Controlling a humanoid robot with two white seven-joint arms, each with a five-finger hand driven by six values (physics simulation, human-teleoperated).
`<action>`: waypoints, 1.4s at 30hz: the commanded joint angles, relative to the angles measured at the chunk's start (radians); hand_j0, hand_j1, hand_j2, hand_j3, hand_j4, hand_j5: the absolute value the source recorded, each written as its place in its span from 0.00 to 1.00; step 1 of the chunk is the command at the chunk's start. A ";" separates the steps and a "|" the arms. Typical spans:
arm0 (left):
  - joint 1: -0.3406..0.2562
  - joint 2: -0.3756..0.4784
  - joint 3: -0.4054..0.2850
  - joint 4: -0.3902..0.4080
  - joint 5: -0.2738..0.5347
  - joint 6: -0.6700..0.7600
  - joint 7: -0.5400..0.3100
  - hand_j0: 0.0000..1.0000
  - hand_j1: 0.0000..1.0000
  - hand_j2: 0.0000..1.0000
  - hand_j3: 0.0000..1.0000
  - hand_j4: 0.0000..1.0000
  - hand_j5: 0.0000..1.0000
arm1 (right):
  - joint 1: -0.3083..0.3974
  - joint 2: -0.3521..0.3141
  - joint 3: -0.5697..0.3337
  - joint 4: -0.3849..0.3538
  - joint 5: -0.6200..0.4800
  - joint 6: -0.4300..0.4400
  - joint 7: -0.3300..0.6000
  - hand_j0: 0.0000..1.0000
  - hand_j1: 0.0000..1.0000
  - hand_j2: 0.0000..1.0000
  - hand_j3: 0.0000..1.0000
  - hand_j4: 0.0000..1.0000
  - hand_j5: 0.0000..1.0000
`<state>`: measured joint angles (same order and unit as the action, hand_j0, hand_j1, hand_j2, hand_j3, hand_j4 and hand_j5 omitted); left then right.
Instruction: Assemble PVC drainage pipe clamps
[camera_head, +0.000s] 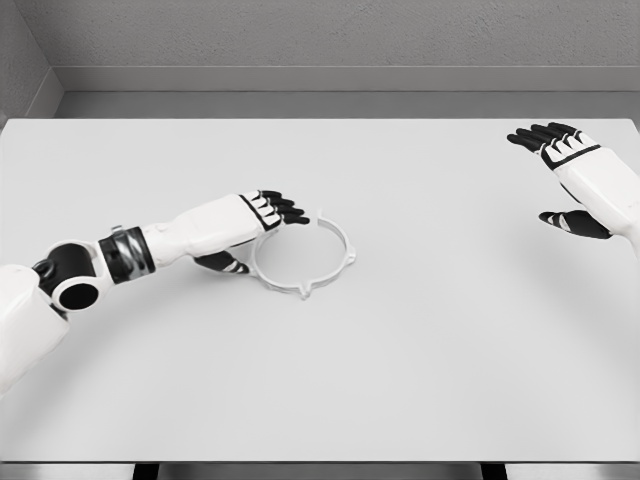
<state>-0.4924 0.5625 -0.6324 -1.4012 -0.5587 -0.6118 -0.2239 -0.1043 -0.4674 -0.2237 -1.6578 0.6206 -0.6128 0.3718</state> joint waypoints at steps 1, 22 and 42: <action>0.000 -0.009 0.000 0.001 0.006 0.001 -0.002 1.00 1.00 1.00 1.00 1.00 1.00 | 0.000 0.000 0.000 0.000 -0.007 0.002 -0.001 1.00 1.00 1.00 1.00 1.00 1.00; -0.002 0.004 0.000 -0.033 0.023 0.001 -0.008 1.00 1.00 1.00 1.00 1.00 1.00 | 0.000 0.001 0.003 0.000 -0.007 0.002 0.001 1.00 1.00 1.00 1.00 1.00 1.00; 0.011 -0.016 -0.003 -0.021 -0.007 0.001 -0.008 1.00 1.00 1.00 1.00 1.00 1.00 | 0.000 0.001 0.006 0.001 -0.007 0.002 -0.001 1.00 1.00 1.00 1.00 1.00 1.00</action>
<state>-0.4817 0.5467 -0.6357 -1.4221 -0.5710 -0.6120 -0.2322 -0.1043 -0.4657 -0.2175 -1.6568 0.6206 -0.6128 0.3727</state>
